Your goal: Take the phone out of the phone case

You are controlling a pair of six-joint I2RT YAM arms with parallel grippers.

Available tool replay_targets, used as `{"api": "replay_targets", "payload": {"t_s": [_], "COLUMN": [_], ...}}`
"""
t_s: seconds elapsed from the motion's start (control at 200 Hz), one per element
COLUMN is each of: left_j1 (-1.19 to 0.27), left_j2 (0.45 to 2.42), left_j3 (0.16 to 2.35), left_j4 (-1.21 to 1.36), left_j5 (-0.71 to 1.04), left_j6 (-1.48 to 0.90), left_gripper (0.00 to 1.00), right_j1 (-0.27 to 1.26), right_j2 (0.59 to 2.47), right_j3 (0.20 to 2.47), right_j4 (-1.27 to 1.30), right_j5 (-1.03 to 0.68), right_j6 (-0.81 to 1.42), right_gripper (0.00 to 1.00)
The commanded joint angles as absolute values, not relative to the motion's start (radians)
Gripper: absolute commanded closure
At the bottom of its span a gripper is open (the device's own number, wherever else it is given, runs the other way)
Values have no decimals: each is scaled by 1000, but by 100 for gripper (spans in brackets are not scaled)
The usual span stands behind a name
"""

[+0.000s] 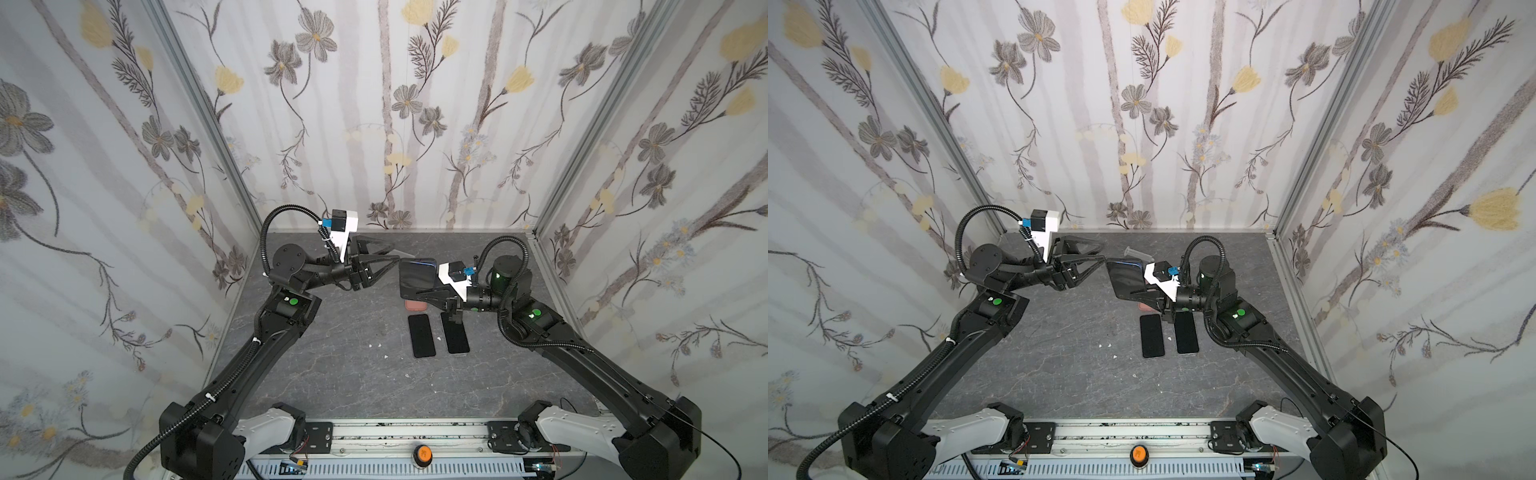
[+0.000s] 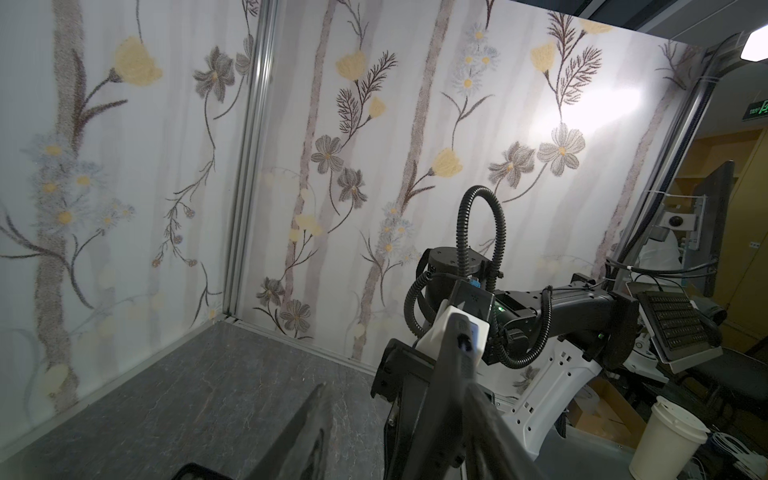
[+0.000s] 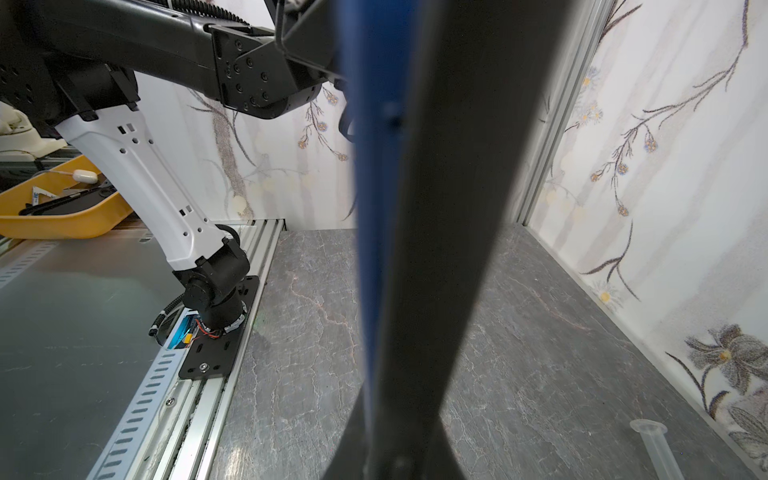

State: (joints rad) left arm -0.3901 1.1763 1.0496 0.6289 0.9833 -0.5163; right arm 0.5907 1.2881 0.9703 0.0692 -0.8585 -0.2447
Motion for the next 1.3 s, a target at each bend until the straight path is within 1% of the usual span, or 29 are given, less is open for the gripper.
{"api": "replay_targets", "payload": {"t_s": [0.0,0.145,0.235,0.31,0.47,0.56,0.615,0.655,0.69,0.989,1.294], "left_j1": [-385,-386,-382,-381,-396,-415,-442,-488,-514,-512,-498], "left_j2": [1177,1186,1177,1160,1108,1074,1065,1063,1062,1066,1069], "left_j3": [1056,1048,1043,1037,1004,976,998,1033,1041,1040,1045], "left_j4": [655,655,655,655,653,600,448,324,286,314,334], "left_j5": [962,965,962,960,952,887,794,702,653,654,625], "left_j6": [-532,-534,-525,-502,-421,-340,-226,-128,-82,-123,-146], "left_gripper": [48,49,49,47,44,44,44,44,44,44,47], "right_j1": [601,608,605,593,581,582,581,582,581,582,583], "right_j2": [1283,1288,1290,1297,1305,1314,1316,1317,1318,1315,1312], "right_j3": [983,989,989,992,988,997,999,1000,1002,1000,997], "right_j4": [88,87,94,94,119,114,112,112,110,108,90], "right_j5": [-907,-912,-856,-804,-792,-792,-796,-798,-802,-829,-845], "right_j6": [-293,-290,-261,-222,-176,-172,-171,-169,-169,-178,-203], "right_gripper": [100,100,100,100,100,100,100,100,100,100,100]}}
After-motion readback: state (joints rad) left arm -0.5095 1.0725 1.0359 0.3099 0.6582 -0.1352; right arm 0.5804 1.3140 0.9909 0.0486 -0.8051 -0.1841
